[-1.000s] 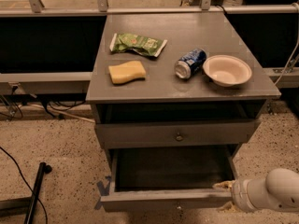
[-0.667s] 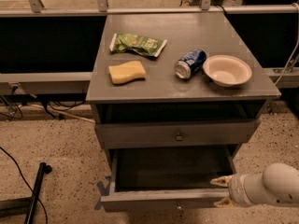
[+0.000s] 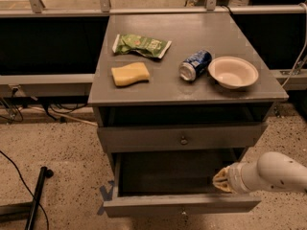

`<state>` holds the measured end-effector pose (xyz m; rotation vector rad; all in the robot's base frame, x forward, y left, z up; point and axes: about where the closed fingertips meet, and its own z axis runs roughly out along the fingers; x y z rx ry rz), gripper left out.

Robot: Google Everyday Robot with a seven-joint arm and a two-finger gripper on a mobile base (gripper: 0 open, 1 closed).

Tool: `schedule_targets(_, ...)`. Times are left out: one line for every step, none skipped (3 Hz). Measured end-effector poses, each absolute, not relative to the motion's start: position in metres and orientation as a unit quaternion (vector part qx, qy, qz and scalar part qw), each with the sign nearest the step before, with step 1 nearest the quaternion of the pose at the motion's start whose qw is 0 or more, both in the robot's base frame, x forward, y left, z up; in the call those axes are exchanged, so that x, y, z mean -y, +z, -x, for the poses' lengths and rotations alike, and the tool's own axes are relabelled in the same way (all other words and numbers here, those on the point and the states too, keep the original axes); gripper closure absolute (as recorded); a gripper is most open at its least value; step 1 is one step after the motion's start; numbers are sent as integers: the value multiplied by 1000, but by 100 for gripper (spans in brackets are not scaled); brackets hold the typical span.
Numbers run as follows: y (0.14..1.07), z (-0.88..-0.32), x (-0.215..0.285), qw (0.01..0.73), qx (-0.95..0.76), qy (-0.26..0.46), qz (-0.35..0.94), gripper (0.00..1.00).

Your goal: Open middle drawer

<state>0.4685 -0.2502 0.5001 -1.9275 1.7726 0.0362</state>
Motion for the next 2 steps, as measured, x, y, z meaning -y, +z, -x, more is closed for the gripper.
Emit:
schedule_targets(478,-498,264,252,-674,8,695,100)
schedule_targets(449,-521,281,235,-696,12,679,100)
